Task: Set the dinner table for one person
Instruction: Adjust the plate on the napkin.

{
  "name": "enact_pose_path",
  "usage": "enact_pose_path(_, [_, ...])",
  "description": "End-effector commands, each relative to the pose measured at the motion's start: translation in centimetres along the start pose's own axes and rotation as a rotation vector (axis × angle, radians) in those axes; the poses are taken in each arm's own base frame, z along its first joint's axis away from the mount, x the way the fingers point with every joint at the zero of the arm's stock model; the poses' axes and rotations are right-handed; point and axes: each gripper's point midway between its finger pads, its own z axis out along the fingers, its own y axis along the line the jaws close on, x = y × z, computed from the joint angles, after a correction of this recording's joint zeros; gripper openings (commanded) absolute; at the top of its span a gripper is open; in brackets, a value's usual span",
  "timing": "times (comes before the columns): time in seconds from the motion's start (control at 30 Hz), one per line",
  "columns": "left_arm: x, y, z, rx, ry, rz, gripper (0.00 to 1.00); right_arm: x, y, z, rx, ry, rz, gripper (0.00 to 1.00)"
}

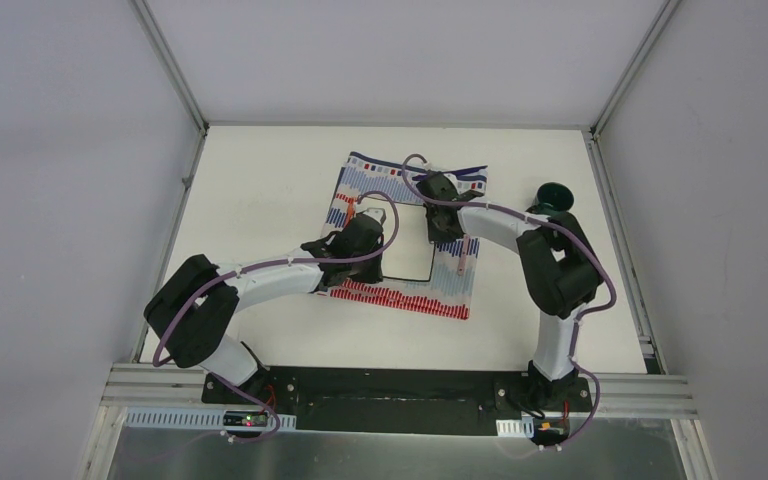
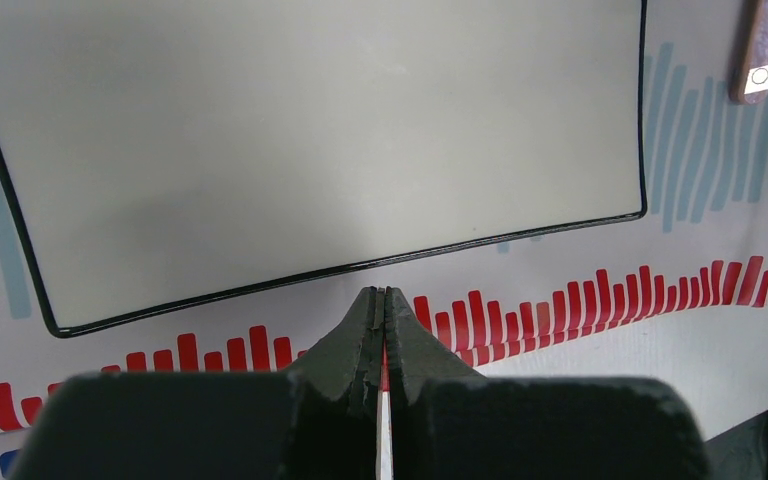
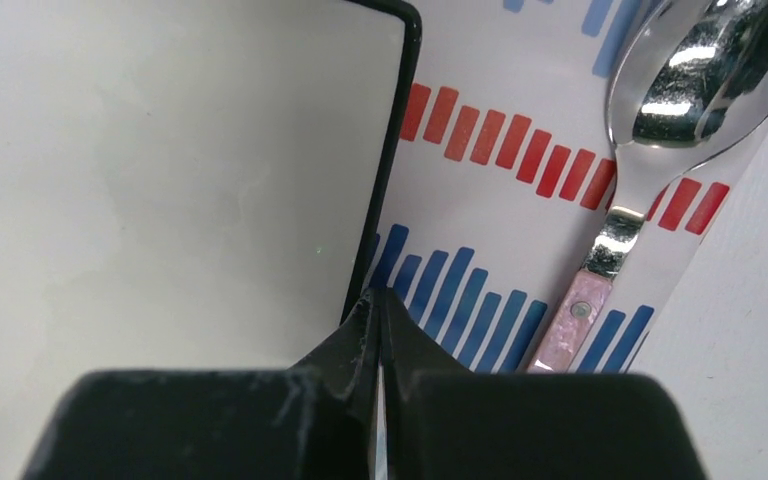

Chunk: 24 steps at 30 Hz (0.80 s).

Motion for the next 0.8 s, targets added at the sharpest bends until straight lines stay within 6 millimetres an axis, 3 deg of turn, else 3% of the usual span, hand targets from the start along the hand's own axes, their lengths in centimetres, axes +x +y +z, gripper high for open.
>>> enact_pose_path(0.0, [-0.6, -0.6, -0.1, 0.018, -0.026, -0.007, 0.00, -3.2, 2.5, 0.5, -0.077, -0.085, 0.019, 0.00])
enact_pose_path(0.3, [-0.5, -0.5, 0.0, 0.015, -0.022, -0.004, 0.00, -3.9, 2.8, 0.5, -0.083, -0.084, 0.015, 0.00])
enact_pose_path(0.53, [-0.6, -0.6, -0.1, 0.017, -0.024, -0.005, 0.00, -3.0, 2.2, 0.5, -0.068, -0.070, 0.015, 0.00])
enact_pose_path(0.77, [-0.9, -0.2, -1.7, -0.024, -0.014, -0.022, 0.00, -0.6, 1.6, -1.5, -0.073, -0.063, 0.048, 0.00])
